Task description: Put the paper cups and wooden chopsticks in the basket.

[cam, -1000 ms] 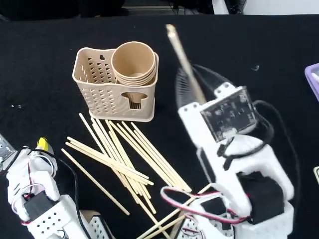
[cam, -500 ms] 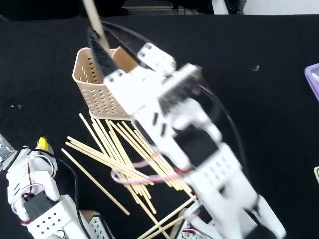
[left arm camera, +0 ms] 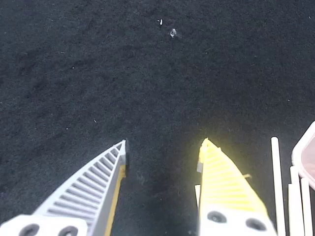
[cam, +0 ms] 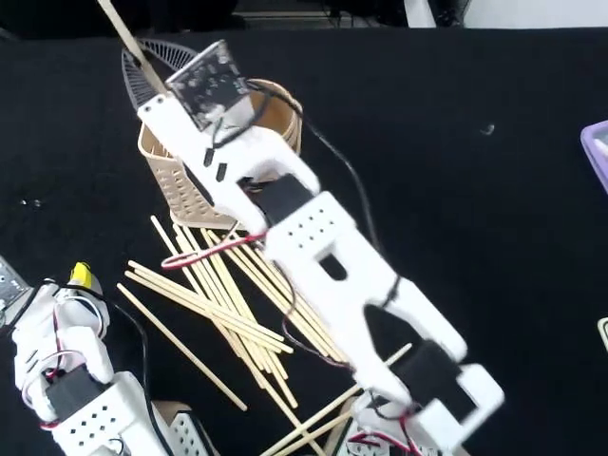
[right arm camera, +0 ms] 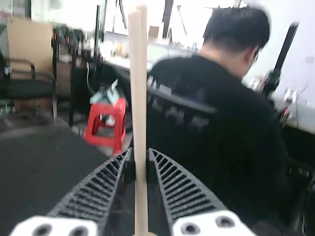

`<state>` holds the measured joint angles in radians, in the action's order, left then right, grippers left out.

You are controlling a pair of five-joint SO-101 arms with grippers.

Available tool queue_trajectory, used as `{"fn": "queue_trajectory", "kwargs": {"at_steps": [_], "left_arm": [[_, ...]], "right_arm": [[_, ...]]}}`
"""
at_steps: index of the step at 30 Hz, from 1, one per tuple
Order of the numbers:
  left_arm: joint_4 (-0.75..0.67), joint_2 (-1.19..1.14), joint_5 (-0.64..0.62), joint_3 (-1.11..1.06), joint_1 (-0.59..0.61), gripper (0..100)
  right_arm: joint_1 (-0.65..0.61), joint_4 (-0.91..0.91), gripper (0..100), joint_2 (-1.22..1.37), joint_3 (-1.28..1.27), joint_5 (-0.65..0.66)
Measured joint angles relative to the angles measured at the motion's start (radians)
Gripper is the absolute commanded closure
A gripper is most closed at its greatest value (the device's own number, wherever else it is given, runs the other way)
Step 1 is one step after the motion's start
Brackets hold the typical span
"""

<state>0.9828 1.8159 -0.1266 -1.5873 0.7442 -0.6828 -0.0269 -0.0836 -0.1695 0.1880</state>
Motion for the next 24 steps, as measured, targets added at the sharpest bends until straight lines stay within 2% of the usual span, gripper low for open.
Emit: {"fn": "queue_trajectory", "kwargs": {"at_steps": [4, 9, 19, 24], "left_arm": [[0.0, 0.0, 0.0, 0.0, 0.0, 76], [0.0, 0.0, 0.0, 0.0, 0.0, 76], [0.0, 0.0, 0.0, 0.0, 0.0, 76], [0.0, 0.0, 0.0, 0.0, 0.0, 76]], "right_arm": [[0.0, -0.032, 97.0, 0.043, -0.002, 0.0], [-0.017, -0.181, 83.8, 0.046, 0.014, 0.0], [-0.015, -0.54, 90.0, 0.04, 0.255, 0.0], [-0.018, -0.827, 89.7, -0.114, 0.293, 0.0]]}}
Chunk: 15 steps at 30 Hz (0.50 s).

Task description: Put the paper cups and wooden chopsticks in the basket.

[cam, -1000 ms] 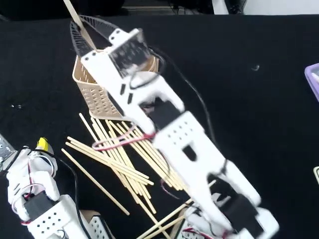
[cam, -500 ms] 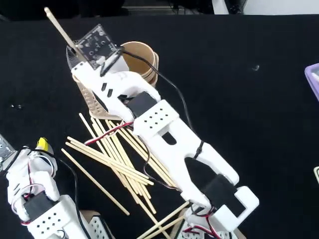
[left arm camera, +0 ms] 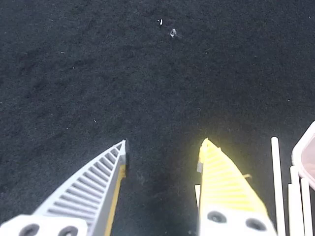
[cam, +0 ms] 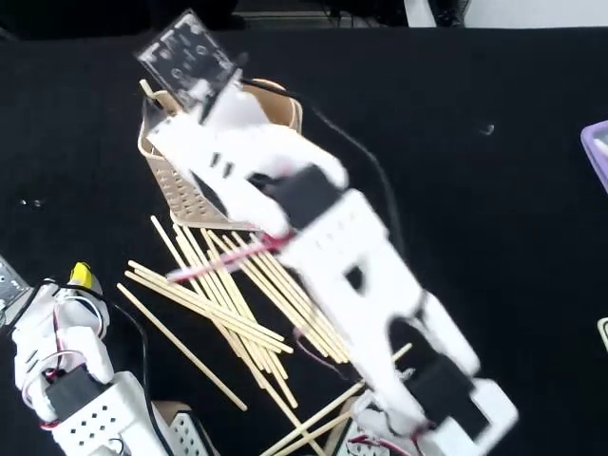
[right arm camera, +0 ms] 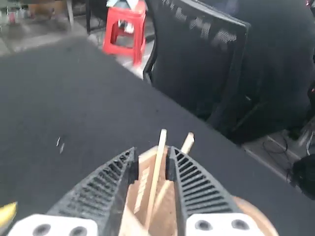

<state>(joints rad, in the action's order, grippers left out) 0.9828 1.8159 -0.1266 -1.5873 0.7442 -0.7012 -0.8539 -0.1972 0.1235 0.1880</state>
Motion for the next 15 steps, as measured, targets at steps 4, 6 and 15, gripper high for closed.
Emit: {"fn": "queue_trajectory", "kwargs": {"at_steps": [4, 6, 15], "left_arm": [[0.0, 0.0, 0.0, 0.0, 0.0, 76], [0.0, 0.0, 0.0, 0.0, 0.0, 76], [0.0, 0.0, 0.0, 0.0, 0.0, 76]], "right_arm": [[-0.002, -0.331, 89.6, -0.144, 0.003, 0.002], [-0.002, -0.508, 89.6, -0.199, -0.021, 0.002], [-0.003, -0.713, 89.6, -0.245, -0.617, 0.261]]}}
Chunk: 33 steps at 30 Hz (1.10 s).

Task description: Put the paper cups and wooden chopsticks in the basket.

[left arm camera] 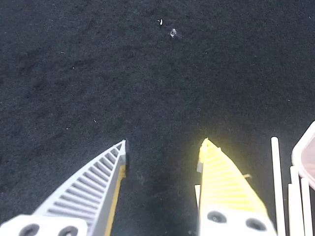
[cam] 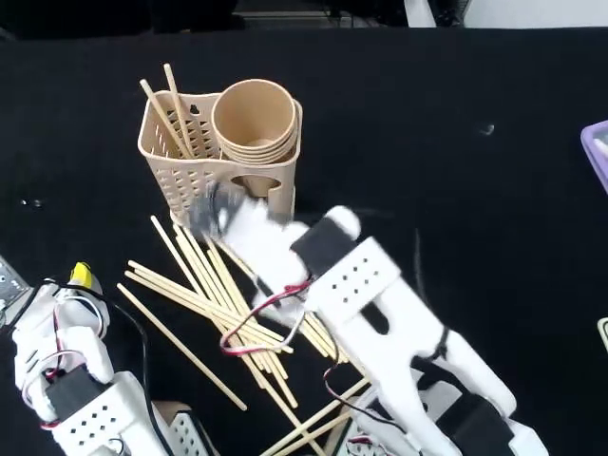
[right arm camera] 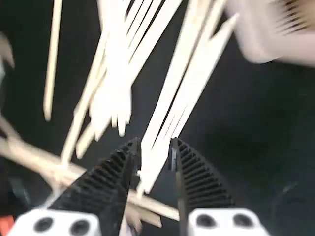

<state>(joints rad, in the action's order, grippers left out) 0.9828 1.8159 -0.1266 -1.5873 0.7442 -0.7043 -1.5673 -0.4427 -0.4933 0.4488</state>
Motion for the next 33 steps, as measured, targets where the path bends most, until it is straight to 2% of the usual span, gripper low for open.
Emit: {"fn": "queue_trajectory", "kwargs": {"at_steps": [3, 7, 11, 13, 19, 23, 28, 31, 33], "left_arm": [[0.0, 0.0, 0.0, 0.0, 0.0, 76], [0.0, 0.0, 0.0, 0.0, 0.0, 76], [0.0, 0.0, 0.0, 0.0, -0.008, 76], [0.0, 0.0, 0.0, 0.0, -0.012, 76], [0.0, 0.0, 0.0, 0.0, -0.012, 76], [-0.003, 0.0, 0.0, 0.0, -0.012, 76], [-0.046, 0.0, 0.0, 0.0, -0.012, 76], [-0.052, -0.002, 0.0, 0.0, -0.015, 76], [-0.054, -0.002, 0.0, 0.0, -0.015, 76]], "right_arm": [[0.031, -0.012, 89.6, 0.0, -0.144, 0.207], [0.048, -0.049, 89.6, 0.0, -0.201, 0.439], [-0.032, -0.11, 89.6, 0.0, -0.279, 0.64], [-0.091, -0.114, 89.6, 0.0, -0.341, 0.698], [-0.187, -0.002, 89.6, 0.0, -0.499, 0.713], [-0.299, 0.068, 89.5, -0.002, -0.545, 0.71], [-0.497, 0.112, 88.8, -0.002, -0.557, 0.574], [-0.626, 0.121, 83.4, -0.002, -0.559, 0.493], [-0.661, 0.126, 80.4, -0.002, -0.563, 0.471]]}}
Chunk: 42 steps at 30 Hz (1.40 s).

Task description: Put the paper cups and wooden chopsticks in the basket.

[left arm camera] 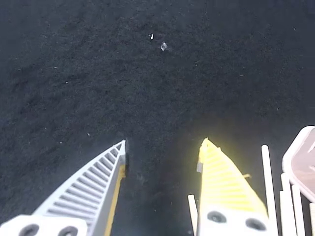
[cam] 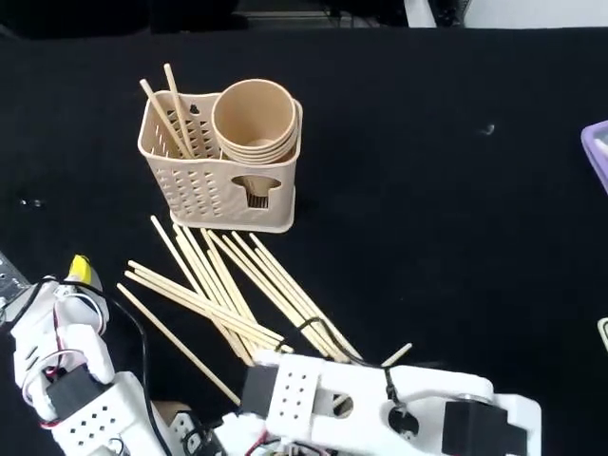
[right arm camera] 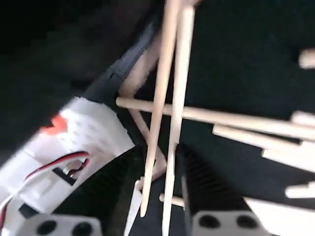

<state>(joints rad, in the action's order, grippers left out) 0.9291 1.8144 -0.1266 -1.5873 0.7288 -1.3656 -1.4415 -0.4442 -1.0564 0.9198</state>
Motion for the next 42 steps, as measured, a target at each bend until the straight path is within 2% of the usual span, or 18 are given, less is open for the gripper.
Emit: {"fn": "queue_trajectory", "kwargs": {"at_steps": [5, 11, 16, 27, 31, 36, 42], "left_arm": [[-0.041, 0.0, -0.018, 0.0, 0.051, 76], [-0.052, 0.009, -0.141, 0.0, 0.166, 76], [-0.052, 0.014, -0.258, 0.0, 0.233, 76], [-0.052, 0.015, -0.269, 0.0, 0.235, 76], [-0.052, 0.015, -0.269, 0.0, 0.235, 76], [-0.052, 0.015, -0.269, 0.0, 0.255, 76], [-0.052, 0.015, -0.269, 0.0, 0.288, 76]], "right_arm": [[-0.005, 0.009, 80.1, 0.0, -0.002, -0.009], [0.0, 0.026, 80.1, -0.005, -0.023, -0.017], [0.0, 0.13, 80.1, -0.023, -0.081, -0.11], [-0.002, 0.218, 80.1, -0.023, -0.117, -0.284], [-0.002, 0.272, 81.1, -0.026, -0.147, -0.301], [0.06, 0.276, 90.6, -0.037, -0.152, -0.301], [0.138, 0.222, 90.9, -0.018, -0.087, -0.302]]}}
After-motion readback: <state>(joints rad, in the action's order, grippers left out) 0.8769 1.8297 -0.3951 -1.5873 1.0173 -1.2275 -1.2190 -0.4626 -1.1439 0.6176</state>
